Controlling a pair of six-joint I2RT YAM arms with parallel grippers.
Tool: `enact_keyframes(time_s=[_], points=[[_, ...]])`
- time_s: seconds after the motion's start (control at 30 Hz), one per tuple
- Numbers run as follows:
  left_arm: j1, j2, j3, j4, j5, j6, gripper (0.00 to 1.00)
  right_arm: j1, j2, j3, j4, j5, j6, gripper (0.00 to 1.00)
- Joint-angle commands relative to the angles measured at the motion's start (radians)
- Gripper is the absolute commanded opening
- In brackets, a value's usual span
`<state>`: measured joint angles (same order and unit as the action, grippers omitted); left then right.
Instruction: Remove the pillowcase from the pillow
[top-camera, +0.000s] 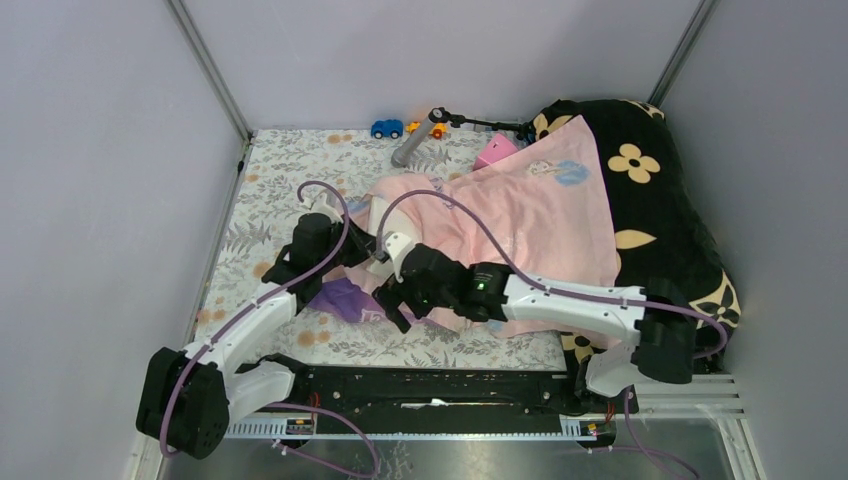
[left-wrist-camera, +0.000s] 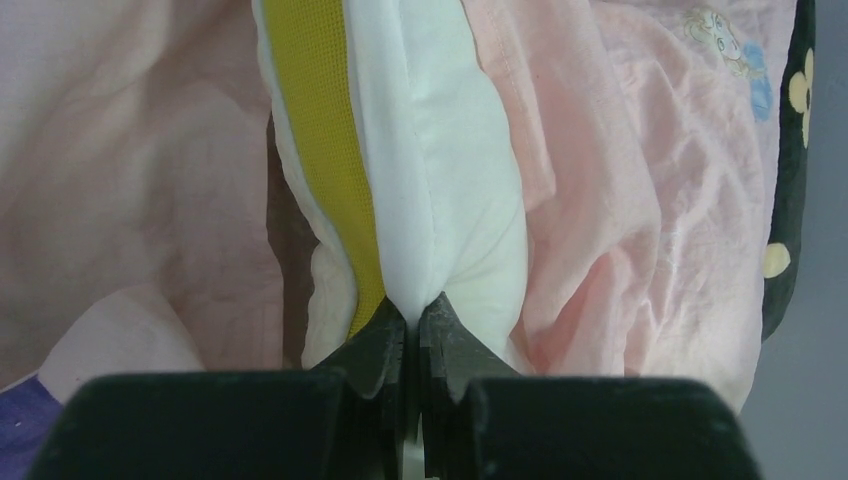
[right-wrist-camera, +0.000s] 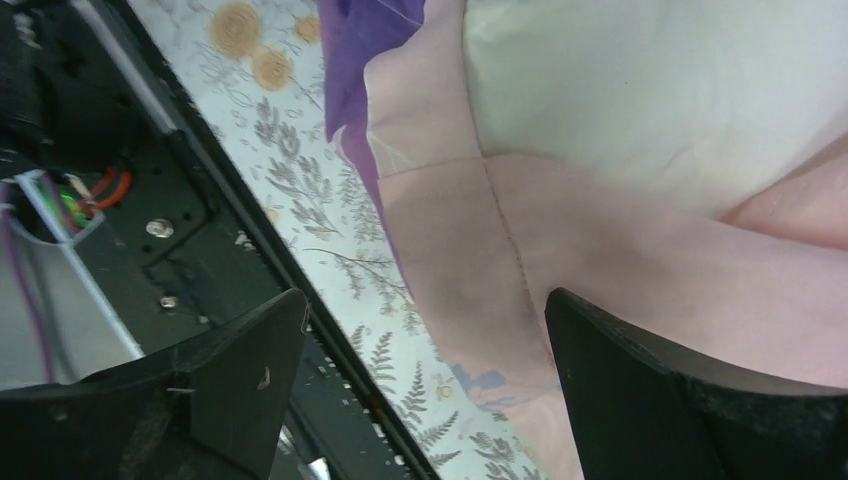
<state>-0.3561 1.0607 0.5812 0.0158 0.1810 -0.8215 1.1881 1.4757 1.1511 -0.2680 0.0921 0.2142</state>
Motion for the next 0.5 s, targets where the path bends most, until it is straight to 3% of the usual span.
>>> enact_keyframes(time_s=[0.0,0.2,0.47], points=[[-0.001,-0.001,0.074,0.122,0.035,-0.008,0.0,0.019,0.055,0.14,-0.024,0.139,-0.144,0.97],[-0.001,-0.018,0.074,0.116,0.043,-0.006,0.0,0.018,0.099,0.218,0.063,0.13,-0.277,1.0],[0.001,-0.032,0.106,0.085,0.039,-0.002,0.0,0.017,0.164,0.118,0.128,-0.006,-0.206,0.99]])
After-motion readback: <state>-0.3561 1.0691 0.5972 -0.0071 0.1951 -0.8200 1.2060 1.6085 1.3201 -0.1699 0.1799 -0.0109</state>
